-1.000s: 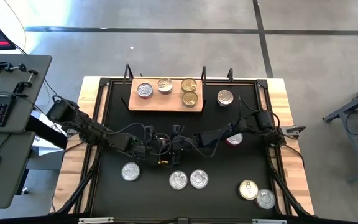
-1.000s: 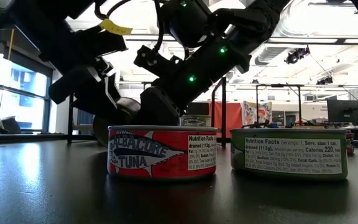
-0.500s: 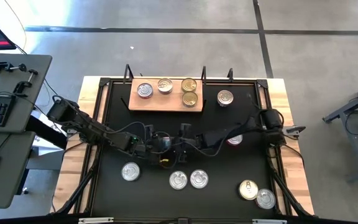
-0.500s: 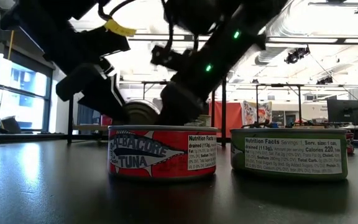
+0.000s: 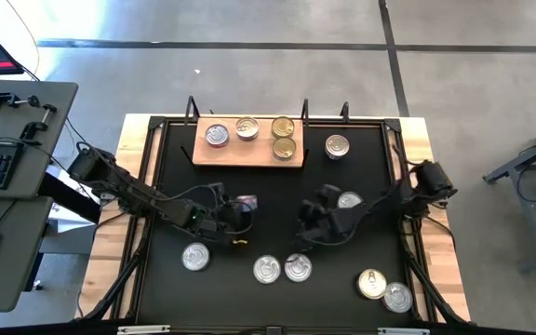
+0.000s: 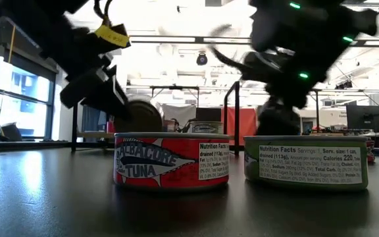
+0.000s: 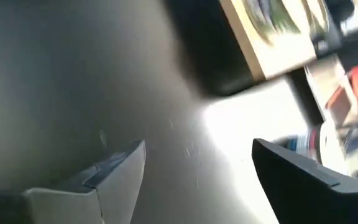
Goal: Stack canned seafood by type on shelf
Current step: Put the blue and pink tuna can on the shelf aligned with the other blue and pink tuna can
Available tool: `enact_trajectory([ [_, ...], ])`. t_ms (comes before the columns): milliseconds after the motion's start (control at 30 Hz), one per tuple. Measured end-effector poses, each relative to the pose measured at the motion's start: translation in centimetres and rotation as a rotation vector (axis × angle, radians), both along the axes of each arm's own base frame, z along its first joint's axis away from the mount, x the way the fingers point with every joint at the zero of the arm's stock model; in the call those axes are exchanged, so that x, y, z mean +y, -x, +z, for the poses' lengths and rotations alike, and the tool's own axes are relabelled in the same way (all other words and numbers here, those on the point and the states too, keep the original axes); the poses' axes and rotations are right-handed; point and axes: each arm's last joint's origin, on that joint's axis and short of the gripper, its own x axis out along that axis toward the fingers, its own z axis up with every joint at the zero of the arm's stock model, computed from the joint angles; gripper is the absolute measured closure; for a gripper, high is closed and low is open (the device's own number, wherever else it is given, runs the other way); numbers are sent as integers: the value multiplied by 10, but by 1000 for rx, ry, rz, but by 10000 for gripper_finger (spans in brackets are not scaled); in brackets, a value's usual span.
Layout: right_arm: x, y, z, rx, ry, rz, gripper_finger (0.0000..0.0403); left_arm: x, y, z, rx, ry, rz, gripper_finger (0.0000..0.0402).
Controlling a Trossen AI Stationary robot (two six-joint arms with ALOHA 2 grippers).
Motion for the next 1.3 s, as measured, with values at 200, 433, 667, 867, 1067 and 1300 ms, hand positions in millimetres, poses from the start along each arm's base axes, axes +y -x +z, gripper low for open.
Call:
enact_trajectory([
  [200,8,35,-21,-200,-102,-51,116,33,-20,30,97,-238,50,219],
  [433,13,40,-35,-313,-161,4,116,102,-32,35,260,-368,99,219],
  [667,13,39,-35,-308,-160,17,116,142,-31,31,255,-293,68,219],
  [867,13,39,-35,-309,-162,17,116,146,-28,25,287,-298,47,217],
  [1067,13,38,-35,-315,-164,16,116,146,-30,19,282,-273,45,202],
  [1300,13,38,-35,-312,-163,21,116,147,-35,8,315,-281,54,197],
])
